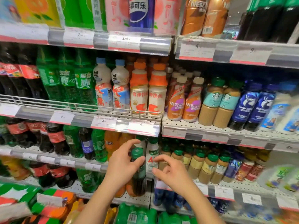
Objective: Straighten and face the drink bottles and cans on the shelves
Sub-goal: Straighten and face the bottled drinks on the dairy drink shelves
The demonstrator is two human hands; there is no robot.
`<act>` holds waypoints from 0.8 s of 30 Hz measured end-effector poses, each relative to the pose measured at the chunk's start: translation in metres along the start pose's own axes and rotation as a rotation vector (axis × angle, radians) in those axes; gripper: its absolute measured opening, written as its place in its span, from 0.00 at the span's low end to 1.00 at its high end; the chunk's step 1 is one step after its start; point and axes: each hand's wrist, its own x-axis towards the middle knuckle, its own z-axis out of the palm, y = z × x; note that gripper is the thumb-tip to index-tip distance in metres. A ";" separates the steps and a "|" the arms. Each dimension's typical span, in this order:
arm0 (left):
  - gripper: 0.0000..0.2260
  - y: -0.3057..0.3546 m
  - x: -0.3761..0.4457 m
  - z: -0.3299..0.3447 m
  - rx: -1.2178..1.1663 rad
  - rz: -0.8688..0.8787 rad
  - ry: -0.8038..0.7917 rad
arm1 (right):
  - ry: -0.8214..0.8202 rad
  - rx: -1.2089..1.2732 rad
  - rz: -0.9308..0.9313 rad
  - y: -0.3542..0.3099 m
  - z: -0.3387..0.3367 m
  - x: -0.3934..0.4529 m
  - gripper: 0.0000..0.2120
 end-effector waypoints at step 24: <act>0.25 0.244 0.111 -0.032 0.460 0.799 0.285 | 0.879 -0.053 -0.420 -0.132 -0.240 -0.025 0.27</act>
